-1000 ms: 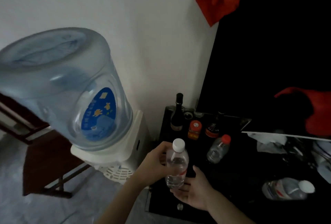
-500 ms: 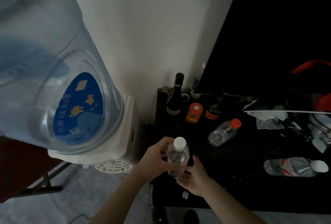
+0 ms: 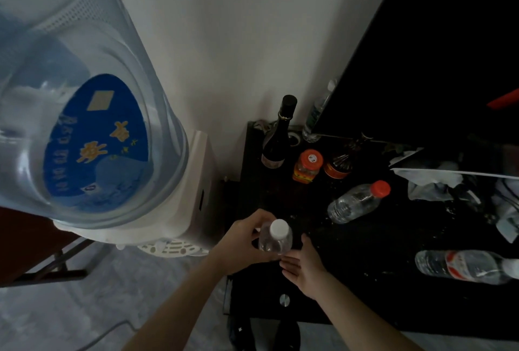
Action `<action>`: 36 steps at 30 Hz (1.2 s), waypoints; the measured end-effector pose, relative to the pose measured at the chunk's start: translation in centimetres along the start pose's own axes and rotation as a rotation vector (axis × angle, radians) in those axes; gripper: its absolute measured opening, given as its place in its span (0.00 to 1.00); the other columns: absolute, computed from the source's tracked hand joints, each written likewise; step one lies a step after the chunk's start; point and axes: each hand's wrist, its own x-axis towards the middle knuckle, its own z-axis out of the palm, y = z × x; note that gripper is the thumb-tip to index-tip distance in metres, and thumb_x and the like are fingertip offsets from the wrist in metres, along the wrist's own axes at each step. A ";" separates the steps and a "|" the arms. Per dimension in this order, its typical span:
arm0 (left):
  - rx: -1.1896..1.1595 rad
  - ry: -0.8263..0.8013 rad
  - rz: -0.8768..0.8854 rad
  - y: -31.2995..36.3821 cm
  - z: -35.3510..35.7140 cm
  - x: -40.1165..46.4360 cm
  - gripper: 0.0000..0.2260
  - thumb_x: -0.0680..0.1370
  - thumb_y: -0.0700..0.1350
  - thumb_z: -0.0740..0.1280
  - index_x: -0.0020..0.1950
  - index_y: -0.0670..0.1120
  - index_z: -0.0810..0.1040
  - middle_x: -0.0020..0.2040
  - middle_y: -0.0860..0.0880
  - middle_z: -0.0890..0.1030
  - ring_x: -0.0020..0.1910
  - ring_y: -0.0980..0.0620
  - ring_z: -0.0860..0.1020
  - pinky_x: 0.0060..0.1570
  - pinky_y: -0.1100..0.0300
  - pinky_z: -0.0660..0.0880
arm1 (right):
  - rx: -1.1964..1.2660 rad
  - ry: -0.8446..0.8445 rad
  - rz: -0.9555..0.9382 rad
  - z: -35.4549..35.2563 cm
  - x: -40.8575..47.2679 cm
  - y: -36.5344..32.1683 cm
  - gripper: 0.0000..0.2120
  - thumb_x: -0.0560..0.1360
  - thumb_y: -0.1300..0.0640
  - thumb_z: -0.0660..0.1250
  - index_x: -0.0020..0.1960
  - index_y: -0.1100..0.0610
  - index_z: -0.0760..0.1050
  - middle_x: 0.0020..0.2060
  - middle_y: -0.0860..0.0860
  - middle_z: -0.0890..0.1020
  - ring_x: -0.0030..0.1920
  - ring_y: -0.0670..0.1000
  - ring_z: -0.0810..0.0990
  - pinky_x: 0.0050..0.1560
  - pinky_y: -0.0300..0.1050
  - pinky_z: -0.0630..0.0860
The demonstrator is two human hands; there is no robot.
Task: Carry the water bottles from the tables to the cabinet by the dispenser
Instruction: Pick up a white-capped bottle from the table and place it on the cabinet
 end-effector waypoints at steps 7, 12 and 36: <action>0.035 0.011 0.009 -0.7 0.6 -0.1 0.26 0.69 0.43 0.81 0.62 0.53 0.73 0.59 0.59 0.80 0.62 0.59 0.79 0.61 0.54 0.79 | 0.065 -0.080 0.024 -0.5 0.0 0.1 0.36 0.83 0.38 0.50 0.68 0.70 0.71 0.51 0.63 0.79 0.65 0.61 0.75 0.68 0.56 0.69; 0.151 -0.019 -0.007 0.1 0.5 -0.5 0.28 0.68 0.49 0.80 0.62 0.58 0.70 0.59 0.60 0.79 0.61 0.59 0.78 0.61 0.51 0.78 | -0.044 -0.036 0.003 -1.0 -1.4 -0.5 0.33 0.83 0.40 0.52 0.69 0.69 0.71 0.58 0.64 0.78 0.59 0.61 0.77 0.64 0.57 0.72; 1.048 0.322 0.044 27.2 0.4 0.7 0.29 0.75 0.55 0.68 0.75 0.55 0.64 0.71 0.53 0.72 0.69 0.47 0.72 0.62 0.50 0.72 | -1.370 0.382 -1.112 -9.0 -24.7 -15.4 0.24 0.78 0.45 0.63 0.71 0.53 0.70 0.66 0.52 0.75 0.64 0.55 0.75 0.59 0.47 0.74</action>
